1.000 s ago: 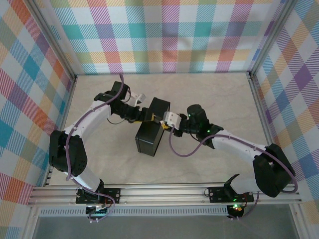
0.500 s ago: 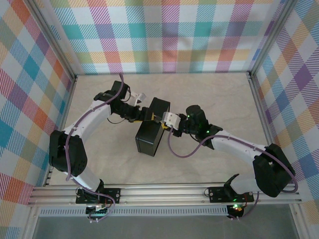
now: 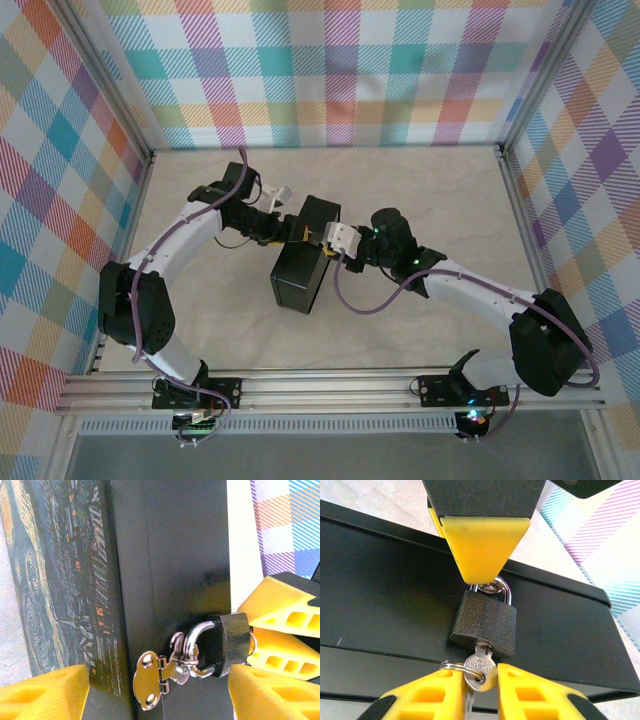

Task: Unlock the padlock with the key

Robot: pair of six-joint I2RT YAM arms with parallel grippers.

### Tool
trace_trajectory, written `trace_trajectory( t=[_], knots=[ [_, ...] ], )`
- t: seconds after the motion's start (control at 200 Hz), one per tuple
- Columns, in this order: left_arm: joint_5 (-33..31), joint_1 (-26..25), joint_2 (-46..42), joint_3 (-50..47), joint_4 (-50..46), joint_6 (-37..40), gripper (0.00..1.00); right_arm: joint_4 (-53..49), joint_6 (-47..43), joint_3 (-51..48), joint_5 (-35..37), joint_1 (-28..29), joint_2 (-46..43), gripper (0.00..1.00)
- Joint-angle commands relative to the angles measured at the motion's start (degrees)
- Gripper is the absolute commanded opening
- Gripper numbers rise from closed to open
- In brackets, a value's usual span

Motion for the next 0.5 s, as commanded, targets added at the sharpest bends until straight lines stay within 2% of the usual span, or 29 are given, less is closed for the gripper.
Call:
trace_trajectory(
  t=[0.0, 0.495],
  knots=[
    [1.23, 0.38, -1.65, 0.28, -0.40, 0.40, 0.73, -0.96, 0.62, 2.31, -1.31, 0.86, -0.93, 0.17],
    [2.10, 0.38, -2.94, 0.73, 0.03, -0.58, 0.73, -8.74, 4.58, 6.23, -4.87, 1.17, -0.10, 0.08]
  ],
)
